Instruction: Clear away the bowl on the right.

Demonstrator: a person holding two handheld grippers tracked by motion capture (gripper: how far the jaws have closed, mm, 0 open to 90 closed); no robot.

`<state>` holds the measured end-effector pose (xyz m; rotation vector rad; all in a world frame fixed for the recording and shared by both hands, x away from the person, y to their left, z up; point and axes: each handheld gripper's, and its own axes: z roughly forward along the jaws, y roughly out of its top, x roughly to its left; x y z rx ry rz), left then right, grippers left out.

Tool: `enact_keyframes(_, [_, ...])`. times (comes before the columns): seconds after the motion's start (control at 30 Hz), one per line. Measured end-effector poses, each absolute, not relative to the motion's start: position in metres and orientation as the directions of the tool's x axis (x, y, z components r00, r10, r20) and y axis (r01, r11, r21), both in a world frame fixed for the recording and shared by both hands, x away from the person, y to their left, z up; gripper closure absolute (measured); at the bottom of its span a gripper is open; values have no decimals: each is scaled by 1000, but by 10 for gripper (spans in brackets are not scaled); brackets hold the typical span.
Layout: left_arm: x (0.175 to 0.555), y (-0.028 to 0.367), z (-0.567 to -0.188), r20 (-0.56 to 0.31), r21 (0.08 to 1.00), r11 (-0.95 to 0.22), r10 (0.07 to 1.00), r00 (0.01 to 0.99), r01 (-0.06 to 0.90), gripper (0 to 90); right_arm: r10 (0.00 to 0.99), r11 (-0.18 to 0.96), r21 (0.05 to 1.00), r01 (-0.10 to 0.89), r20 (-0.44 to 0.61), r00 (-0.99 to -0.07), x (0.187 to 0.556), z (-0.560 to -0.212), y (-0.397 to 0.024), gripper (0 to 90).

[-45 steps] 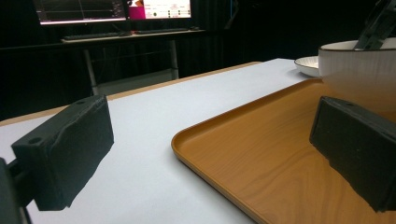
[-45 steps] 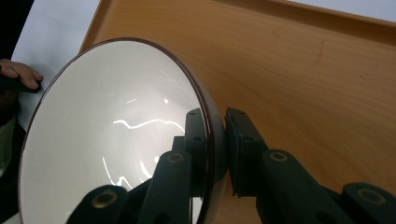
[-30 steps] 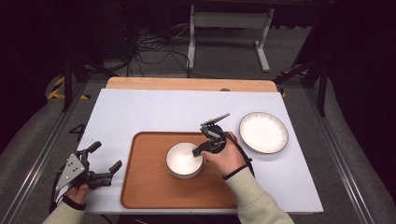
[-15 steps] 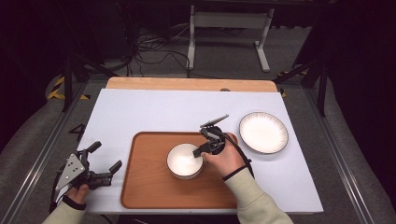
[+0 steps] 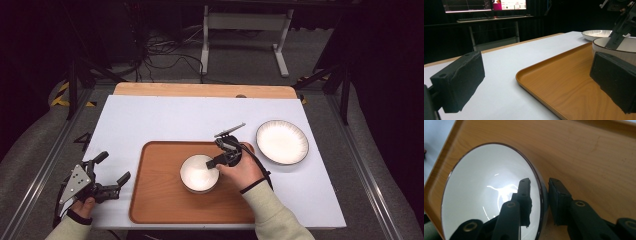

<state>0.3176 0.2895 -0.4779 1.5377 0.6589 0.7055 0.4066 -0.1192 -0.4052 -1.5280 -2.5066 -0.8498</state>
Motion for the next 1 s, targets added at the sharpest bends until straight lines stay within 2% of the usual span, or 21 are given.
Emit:
enact_keyframes(0.27, [318,290,-478,57,997,-79,759,649,5,2,757,352,542,763,315,-573,400,-390,-125,620])
enact_keyframes(0.63, [318,290,-478,56,997,-79,759,649,7,2,691,363,722,589,216,-690,385,-369,-132,578])
enact_keyframes(0.77, [318,290,-478,56,997,-79,759,649,6,2,655,371,799,473,137,-743,378,-363,-136,556])
enact_keyframes(1.0, [318,289,-478,56,997,-79,759,649,6,2,582,370,866,336,65,-810,368,-367,-145,567])
